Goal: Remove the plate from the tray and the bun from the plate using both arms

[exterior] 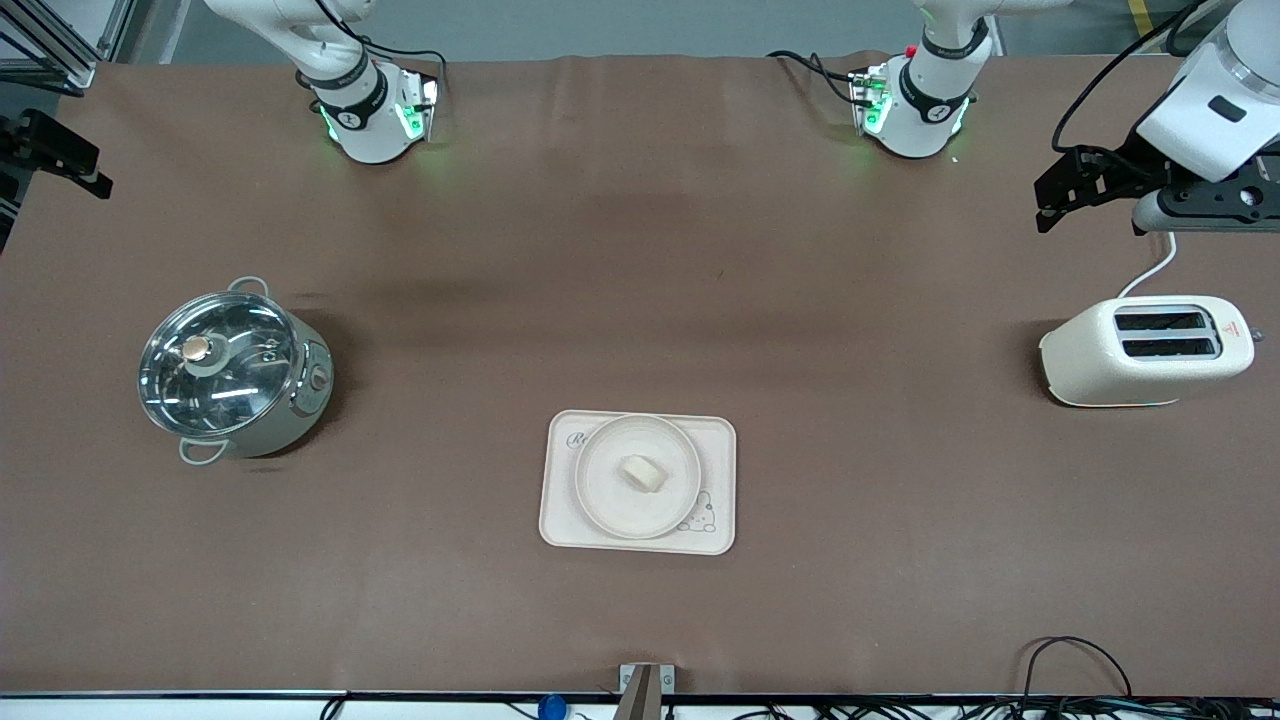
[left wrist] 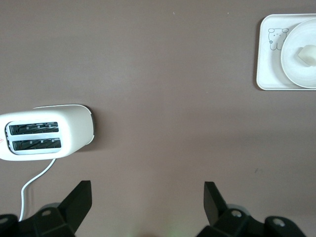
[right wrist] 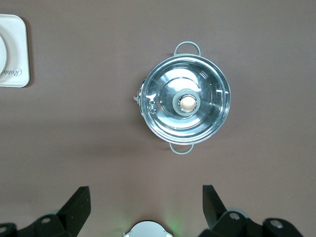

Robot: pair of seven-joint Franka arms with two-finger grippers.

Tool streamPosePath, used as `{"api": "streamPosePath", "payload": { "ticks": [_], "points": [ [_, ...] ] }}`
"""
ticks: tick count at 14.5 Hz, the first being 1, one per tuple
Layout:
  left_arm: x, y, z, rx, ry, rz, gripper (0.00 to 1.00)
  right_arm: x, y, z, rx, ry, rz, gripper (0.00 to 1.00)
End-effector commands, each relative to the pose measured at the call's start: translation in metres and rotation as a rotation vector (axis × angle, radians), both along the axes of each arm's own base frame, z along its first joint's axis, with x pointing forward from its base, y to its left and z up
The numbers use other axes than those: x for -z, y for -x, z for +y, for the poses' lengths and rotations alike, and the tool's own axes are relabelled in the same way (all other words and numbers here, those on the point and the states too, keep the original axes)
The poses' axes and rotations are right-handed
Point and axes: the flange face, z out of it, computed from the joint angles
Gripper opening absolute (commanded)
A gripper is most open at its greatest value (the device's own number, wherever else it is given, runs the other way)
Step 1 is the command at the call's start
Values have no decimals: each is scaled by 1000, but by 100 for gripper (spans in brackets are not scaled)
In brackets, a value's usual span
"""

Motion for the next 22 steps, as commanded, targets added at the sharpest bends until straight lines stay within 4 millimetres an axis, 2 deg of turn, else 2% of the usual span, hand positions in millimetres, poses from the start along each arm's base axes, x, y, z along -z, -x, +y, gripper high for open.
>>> {"api": "streamPosePath", "payload": {
  "ticks": [1, 5, 8, 9, 11, 13, 16, 17, 19, 20, 22],
  "points": [
    [-5, -1, 3, 14, 22, 10, 100, 0, 6, -3, -5, -20, -2, 100],
    [-6, -5, 6, 8, 23, 6, 100, -1, 4, 0, -11, -21, -11, 100],
    [-7, -9, 9, 5, 27, 2, 100, 3, -2, 15, -30, -71, -25, 100],
    [-7, -9, 9, 3, 27, 2, 100, 13, -9, 27, -50, -72, -19, 100],
    [-5, -10, 7, 6, 27, 5, 100, 49, -35, 60, -103, -90, 2, 100],
    [-3, -10, 8, 5, 28, 10, 100, 97, -71, 94, -102, -153, 7, 100],
    [-1, -11, 8, 5, 26, 13, 100, 174, -114, 172, -86, -222, 12, 100],
    [0, -12, 9, 3, 26, 16, 100, 203, -124, 198, -89, -268, 18, 100],
    [2, -13, 10, 2, 26, 19, 100, 264, -142, 233, -54, -359, 49, 100],
    [4, -14, 9, 2, 26, 24, 100, 292, -147, 259, -40, -403, 53, 100],
    [5, -16, 10, 0, 27, 24, 100, 343, -154, 293, -21, -426, 32, 100]
  ]
}}
